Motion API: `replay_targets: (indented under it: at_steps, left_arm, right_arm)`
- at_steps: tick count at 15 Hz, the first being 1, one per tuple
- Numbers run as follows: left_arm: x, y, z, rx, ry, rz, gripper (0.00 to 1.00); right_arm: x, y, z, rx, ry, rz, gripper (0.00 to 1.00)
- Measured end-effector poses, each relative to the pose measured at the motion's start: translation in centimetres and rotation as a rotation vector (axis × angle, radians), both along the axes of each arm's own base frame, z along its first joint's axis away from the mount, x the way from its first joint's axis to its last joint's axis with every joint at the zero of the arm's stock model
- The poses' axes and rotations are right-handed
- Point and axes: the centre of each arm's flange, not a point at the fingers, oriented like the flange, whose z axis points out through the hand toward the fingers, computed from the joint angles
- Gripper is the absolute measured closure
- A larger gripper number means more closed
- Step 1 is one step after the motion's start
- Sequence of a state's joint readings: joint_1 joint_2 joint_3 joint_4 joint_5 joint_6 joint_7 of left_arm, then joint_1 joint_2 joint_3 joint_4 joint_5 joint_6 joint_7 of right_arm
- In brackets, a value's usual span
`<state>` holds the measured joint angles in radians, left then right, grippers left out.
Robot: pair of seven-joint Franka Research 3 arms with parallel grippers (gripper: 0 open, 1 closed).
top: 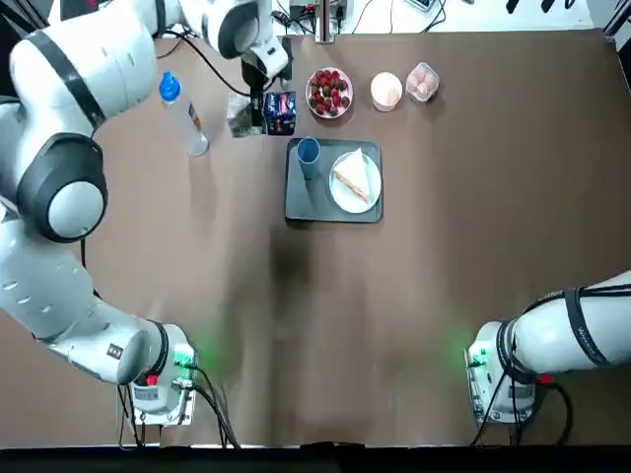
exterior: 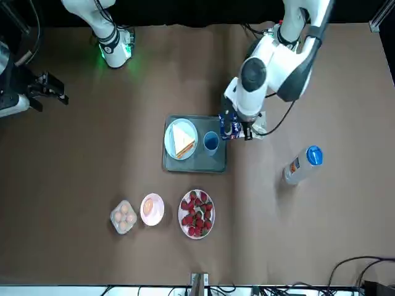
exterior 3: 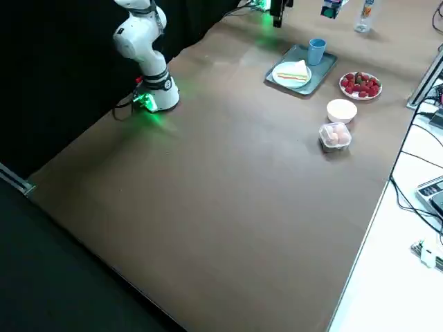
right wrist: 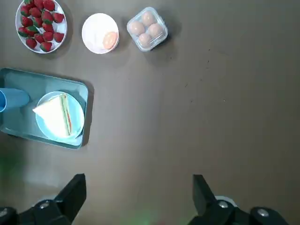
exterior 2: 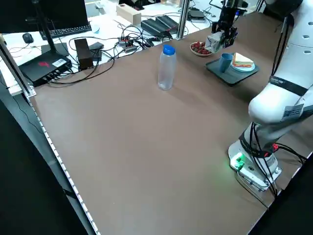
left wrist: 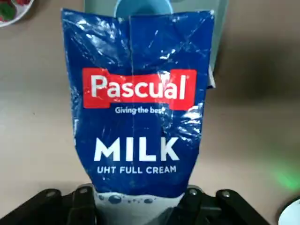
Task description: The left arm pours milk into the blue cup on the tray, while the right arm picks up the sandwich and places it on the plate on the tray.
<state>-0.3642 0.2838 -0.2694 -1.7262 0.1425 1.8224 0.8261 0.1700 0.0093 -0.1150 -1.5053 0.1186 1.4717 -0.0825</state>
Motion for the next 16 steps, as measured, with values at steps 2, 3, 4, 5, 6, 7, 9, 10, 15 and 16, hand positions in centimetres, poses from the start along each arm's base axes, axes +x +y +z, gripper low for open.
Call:
replay_targets:
  at_steps: [2,3,4,5,6,7,9,10,15,16]
  left_arm:
    - [-0.5,-1.2,-1.3,0.059,-0.031,0.019,0.56]
    - [-0.8,-1.8,-1.8,0.082,-0.047,0.022,0.56]
    - [-1.1,-2.4,-2.2,0.096,-0.058,0.018,0.56]
    - [-1.4,-3.2,-2.6,0.103,-0.063,0.009,0.56]
    - [-1.7,-4.0,-3.0,0.11,-0.067,0.007,0.56]
    - [-2.0,-4.7,-3.5,0.121,-0.074,0.008,0.56]
    - [-2.2,-5.8,-4.4,0.146,-0.093,0.007,0.56]
    - [-2.2,-6.1,-4.7,0.153,-0.1,0.003,0.56]
    - [-1.9,-6.5,-6.4,0.198,-0.112,-0.009,0.56]
    - [-2.0,-6.6,-6.7,0.201,-0.11,-0.011,0.56]
  right_arm:
    - [0.2,-0.4,-0.6,0.0,-0.014,-0.01,0.0]
    - [0.4,-0.6,-0.9,0.001,-0.019,-0.015,0.0]
    - [0.4,-0.7,-1.2,0.001,-0.021,-0.018,0.0]
    - [0.5,-0.8,-1.4,0.001,-0.024,-0.021,0.0]
    - [0.6,-0.8,-1.6,0.002,-0.036,-0.023,0.0]
    - [0.6,-0.9,-1.9,0.003,-0.047,-0.026,0.0]
    - [0.3,-1.1,-2.6,0.003,-0.045,-0.03,0.0]
    - [0.2,-1.4,-2.8,0.003,-0.044,-0.036,0.0]
    - [0.1,-2.7,-2.5,0.004,-0.06,-0.059,0.0]
    - [0.1,-2.6,-2.5,0.004,-0.059,-0.057,0.0]
